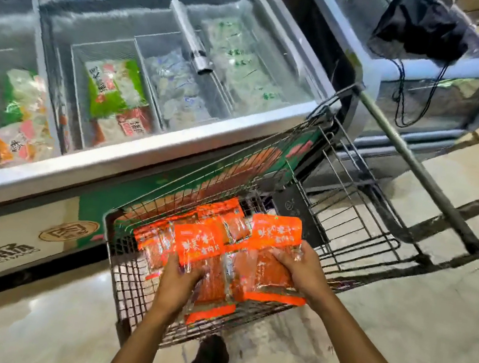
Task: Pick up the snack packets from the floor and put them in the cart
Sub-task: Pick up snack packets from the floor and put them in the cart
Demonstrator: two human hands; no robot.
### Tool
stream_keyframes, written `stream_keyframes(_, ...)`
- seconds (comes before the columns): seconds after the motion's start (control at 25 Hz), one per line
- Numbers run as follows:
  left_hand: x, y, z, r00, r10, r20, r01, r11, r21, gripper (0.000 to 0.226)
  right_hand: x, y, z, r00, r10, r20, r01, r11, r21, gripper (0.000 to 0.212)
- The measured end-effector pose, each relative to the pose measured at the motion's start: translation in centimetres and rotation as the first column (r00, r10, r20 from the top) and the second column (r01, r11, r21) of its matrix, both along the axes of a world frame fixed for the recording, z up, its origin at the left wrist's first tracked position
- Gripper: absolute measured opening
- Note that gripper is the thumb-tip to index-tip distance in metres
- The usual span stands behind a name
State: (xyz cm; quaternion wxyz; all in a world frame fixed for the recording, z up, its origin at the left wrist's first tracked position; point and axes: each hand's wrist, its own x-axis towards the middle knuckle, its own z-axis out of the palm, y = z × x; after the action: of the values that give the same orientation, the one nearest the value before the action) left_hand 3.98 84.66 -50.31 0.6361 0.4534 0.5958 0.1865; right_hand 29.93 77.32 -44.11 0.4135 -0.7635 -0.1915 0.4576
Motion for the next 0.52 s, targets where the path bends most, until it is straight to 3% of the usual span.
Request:
stream_keyframes(0.16,4.6,2.2,-9.2,0.997,0.080,-0.007,-0.081,0.995,-0.066,0.063,3.0,4.8,-7.6,0.991,0.134,0.010,-0.133,0.987,-0.088,0.031)
stream_keyframes(0.24,6.2,2.3,-12.8,0.995,0.097,-0.036,-0.101,0.984,-0.144,0.071,3.2,6.2,-11.8,0.963,0.267,0.023,-0.260,0.951,-0.166,0.030)
stream_keyframes(0.36,7.9,2.3,-17.2,0.985,0.165,-0.055,-0.174,0.954,-0.243,0.057,3.5,7.5,-19.6,0.914,0.406,0.009,-0.394,0.891,-0.225,0.029)
stream_keyframes(0.52,9.5,2.2,-23.3,0.975,0.131,-0.181,-0.181,0.937,-0.298,0.057,3.8,7.6,-29.0,0.890,0.454,-0.052,-0.440,0.820,-0.366,0.034)
